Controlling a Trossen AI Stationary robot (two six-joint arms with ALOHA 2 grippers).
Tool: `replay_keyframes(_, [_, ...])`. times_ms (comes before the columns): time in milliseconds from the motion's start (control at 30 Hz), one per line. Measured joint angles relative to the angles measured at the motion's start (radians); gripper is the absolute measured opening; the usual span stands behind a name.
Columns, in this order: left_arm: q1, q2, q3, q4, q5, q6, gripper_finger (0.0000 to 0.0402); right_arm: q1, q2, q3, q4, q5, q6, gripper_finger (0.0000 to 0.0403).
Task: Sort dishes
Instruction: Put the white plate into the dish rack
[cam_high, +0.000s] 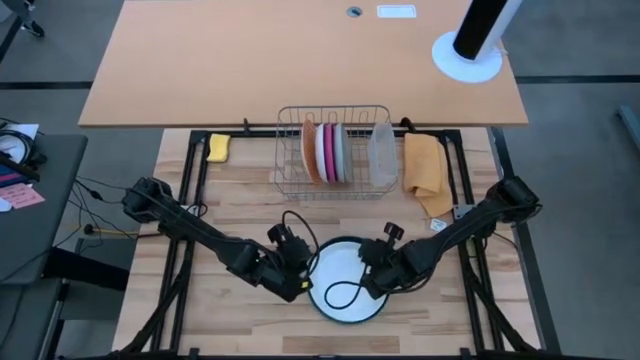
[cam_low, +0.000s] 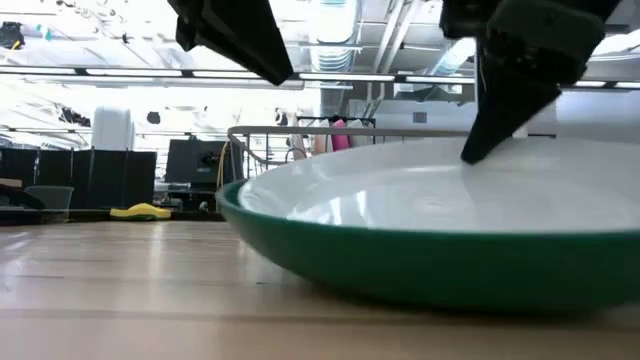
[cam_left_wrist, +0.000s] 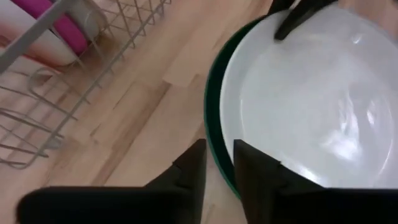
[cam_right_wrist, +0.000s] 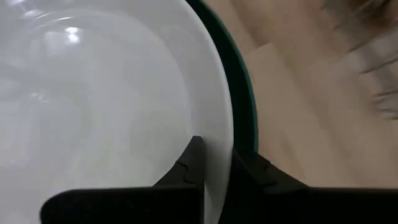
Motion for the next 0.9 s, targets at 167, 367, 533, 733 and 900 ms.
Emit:
replay_keyframes(167, [0.007,-0.003,0.0,-0.02,-0.05,-0.017,0.0109,-0.009,0.0,0.107,-0.146,0.051,-0.044,0.0039])
replay_keyframes(367, [0.007,-0.005,0.0,-0.019,-0.065,-0.03,0.0116,-0.024,0.0,0.198,-0.193,0.08,-0.12,0.0018])
replay_keyframes(533, [0.009,-0.005,0.0,-0.02,-0.119,-0.023,0.0117,-0.028,0.0,0.252,-0.233,0.102,-0.152,0.001])
replay_keyframes(733, [0.024,-0.005,0.0,-0.019,-0.14,-0.022,0.0117,-0.033,0.0,0.265,-0.266,0.106,-0.152,0.0009])
replay_keyframes(900, [0.021,-0.013,0.0,-0.019,-0.152,-0.004,0.0117,-0.033,0.0,0.266,-0.274,0.107,-0.151,0.0009])
